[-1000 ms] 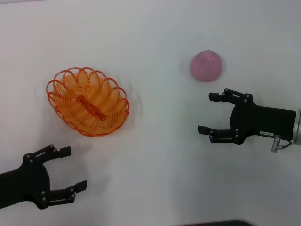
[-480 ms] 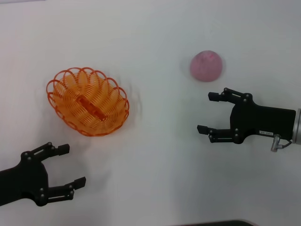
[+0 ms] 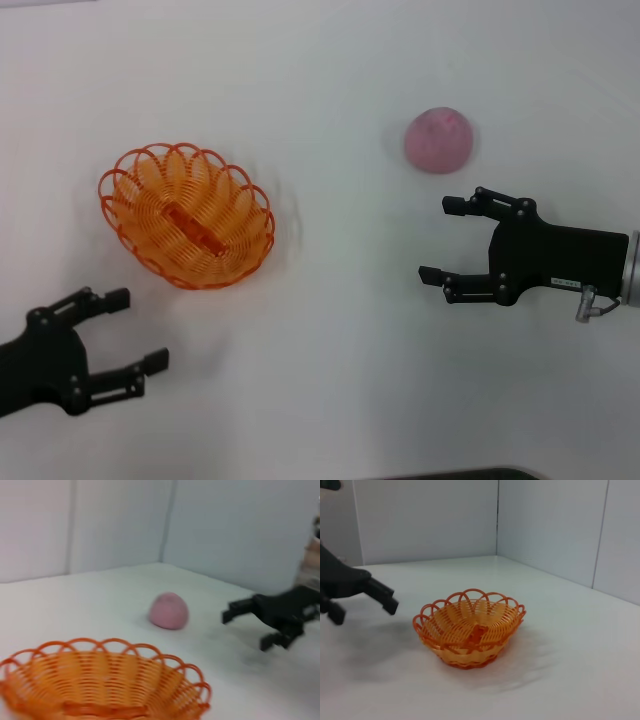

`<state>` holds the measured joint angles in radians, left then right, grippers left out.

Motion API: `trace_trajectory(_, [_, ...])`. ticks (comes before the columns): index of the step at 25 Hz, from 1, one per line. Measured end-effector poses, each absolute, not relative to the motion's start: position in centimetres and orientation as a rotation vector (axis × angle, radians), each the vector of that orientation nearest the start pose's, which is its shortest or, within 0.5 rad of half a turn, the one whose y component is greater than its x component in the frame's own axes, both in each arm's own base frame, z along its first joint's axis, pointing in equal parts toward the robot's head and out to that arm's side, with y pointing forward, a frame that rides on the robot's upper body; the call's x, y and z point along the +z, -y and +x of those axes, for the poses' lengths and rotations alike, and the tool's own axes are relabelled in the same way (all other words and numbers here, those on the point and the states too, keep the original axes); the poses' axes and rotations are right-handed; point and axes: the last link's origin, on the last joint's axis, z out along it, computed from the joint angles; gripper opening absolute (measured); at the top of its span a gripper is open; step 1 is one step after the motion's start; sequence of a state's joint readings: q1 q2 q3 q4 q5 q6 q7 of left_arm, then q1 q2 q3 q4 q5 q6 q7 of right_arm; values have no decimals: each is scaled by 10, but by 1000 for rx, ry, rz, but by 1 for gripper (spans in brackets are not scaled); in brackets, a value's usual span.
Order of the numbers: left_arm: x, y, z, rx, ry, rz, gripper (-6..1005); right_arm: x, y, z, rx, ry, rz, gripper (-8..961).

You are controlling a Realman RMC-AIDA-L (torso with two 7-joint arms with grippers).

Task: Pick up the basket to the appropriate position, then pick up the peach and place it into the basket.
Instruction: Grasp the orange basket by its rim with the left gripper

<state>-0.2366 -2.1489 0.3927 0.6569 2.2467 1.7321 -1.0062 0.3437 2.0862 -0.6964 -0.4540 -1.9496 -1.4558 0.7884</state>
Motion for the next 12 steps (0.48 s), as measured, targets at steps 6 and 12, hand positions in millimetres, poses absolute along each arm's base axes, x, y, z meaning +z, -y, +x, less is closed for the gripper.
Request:
trace_trajectory(6, [1, -220, -345, -709, 972, -2554, 917, -37, -262, 328, 563, -312, -2646, 945])
trace_trajectory(12, [13, -245, -343, -781, 1305, -2405, 916, -37, -263, 327, 563, -307, -2647, 946])
